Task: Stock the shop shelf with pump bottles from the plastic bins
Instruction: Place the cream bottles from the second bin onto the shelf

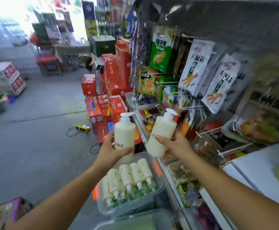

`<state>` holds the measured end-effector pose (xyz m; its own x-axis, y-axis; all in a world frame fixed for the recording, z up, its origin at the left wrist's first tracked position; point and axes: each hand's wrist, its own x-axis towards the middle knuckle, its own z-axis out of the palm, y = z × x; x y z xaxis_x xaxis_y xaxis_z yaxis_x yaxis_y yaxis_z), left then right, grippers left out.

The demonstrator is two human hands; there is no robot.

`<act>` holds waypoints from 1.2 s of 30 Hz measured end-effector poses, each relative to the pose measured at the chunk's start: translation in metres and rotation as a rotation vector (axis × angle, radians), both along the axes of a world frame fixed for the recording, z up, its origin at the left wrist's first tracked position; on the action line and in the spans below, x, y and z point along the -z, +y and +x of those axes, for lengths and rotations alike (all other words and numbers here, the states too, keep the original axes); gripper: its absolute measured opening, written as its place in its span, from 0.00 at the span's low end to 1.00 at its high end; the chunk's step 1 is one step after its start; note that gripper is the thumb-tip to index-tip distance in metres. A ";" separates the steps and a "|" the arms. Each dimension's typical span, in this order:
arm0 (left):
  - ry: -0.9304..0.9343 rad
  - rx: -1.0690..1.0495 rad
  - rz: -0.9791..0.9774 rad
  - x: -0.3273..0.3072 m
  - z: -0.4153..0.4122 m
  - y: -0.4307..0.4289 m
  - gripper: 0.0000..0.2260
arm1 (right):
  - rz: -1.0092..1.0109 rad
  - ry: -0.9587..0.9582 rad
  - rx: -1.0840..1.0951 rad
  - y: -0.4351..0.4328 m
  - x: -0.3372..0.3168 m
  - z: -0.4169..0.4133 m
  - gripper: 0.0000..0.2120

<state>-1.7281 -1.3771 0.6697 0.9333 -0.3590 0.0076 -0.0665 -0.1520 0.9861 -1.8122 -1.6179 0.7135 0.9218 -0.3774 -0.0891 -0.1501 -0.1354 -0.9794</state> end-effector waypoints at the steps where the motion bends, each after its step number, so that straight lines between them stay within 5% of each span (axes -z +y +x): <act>1: -0.019 0.018 -0.019 -0.014 -0.004 -0.002 0.29 | -0.004 -0.028 0.016 0.000 -0.016 -0.007 0.20; 5: -0.067 0.097 -0.081 -0.062 -0.019 -0.007 0.31 | -0.036 -0.106 0.108 0.005 -0.069 -0.038 0.32; 10: -0.076 0.245 -0.170 -0.110 -0.043 -0.020 0.37 | -0.092 -0.142 0.199 0.010 -0.116 -0.091 0.32; 15: -0.022 0.425 -0.269 -0.143 -0.082 -0.038 0.28 | -0.148 -0.182 0.368 0.023 -0.149 -0.155 0.31; 20: 0.026 0.592 -0.286 -0.161 -0.125 -0.061 0.36 | -0.198 -0.161 0.579 0.026 -0.165 -0.232 0.37; 24: 0.103 0.737 -0.335 -0.169 -0.175 -0.085 0.17 | -0.255 -0.123 0.688 0.028 -0.178 -0.303 0.31; 30: 0.057 0.904 -0.315 -0.178 -0.248 -0.124 0.32 | -0.269 -0.140 0.860 0.029 -0.190 -0.403 0.30; 36: 0.002 1.005 -0.324 -0.192 -0.346 -0.159 0.32 | -0.284 -0.151 0.994 0.024 -0.188 -0.492 0.34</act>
